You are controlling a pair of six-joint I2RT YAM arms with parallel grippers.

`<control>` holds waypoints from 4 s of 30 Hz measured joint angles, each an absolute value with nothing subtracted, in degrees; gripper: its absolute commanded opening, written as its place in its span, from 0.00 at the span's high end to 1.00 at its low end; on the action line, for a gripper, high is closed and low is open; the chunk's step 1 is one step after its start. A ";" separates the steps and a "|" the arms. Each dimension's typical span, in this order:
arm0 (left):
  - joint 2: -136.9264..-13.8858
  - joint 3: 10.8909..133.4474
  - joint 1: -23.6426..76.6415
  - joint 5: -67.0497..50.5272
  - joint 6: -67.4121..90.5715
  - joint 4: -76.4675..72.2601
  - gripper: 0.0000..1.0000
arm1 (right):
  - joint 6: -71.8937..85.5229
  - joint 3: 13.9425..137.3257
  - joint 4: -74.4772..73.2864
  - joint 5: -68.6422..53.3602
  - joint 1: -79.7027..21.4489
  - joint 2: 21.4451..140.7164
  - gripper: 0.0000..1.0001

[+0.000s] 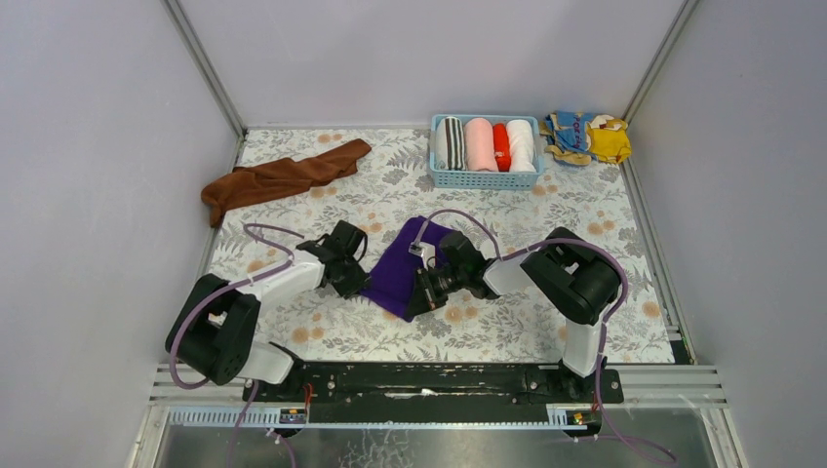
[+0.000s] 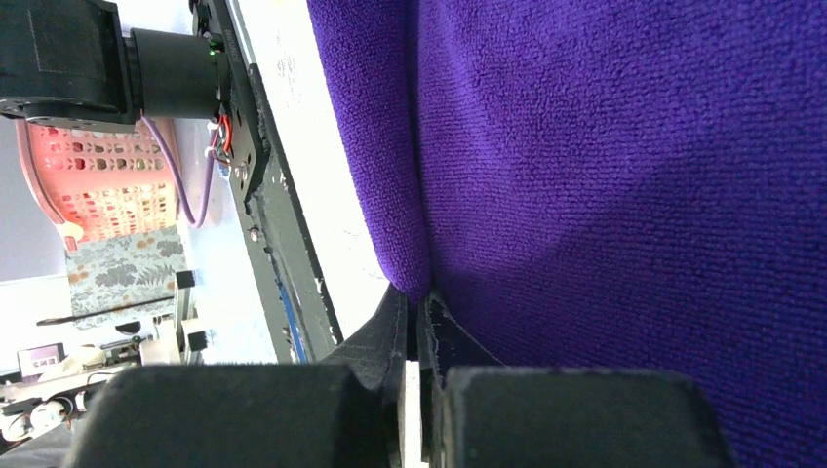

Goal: Roll the towels
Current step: Roll the towel at the center of the board.

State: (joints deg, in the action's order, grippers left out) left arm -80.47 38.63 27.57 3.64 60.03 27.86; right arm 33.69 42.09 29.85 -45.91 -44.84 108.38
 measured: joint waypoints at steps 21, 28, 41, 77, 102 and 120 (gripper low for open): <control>-64.64 34.65 20.01 4.93 54.72 32.34 0.31 | 42.00 42.09 31.92 -46.26 -44.47 110.28 0.94; -55.70 30.26 20.03 -0.19 54.54 34.50 0.37 | 43.94 42.26 32.18 -47.22 -44.03 111.04 0.94; -61.82 27.55 22.52 -4.91 55.42 32.16 0.51 | 45.01 42.59 31.99 -47.75 -43.75 111.50 0.94; -66.92 33.15 24.45 -4.12 56.99 27.44 0.60 | 44.91 44.21 28.93 -48.16 -43.70 111.85 0.92; -81.25 37.06 24.71 -2.59 56.16 21.56 0.74 | 24.34 50.04 1.74 -23.64 -49.30 93.62 0.60; -82.08 37.47 24.71 -3.42 55.53 20.64 0.73 | 5.58 56.82 -2.00 -2.39 -62.52 100.36 0.56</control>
State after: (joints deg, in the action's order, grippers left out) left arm -82.08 37.47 24.71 -3.42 55.53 20.64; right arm 5.58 56.82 -2.00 -2.39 -62.52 100.36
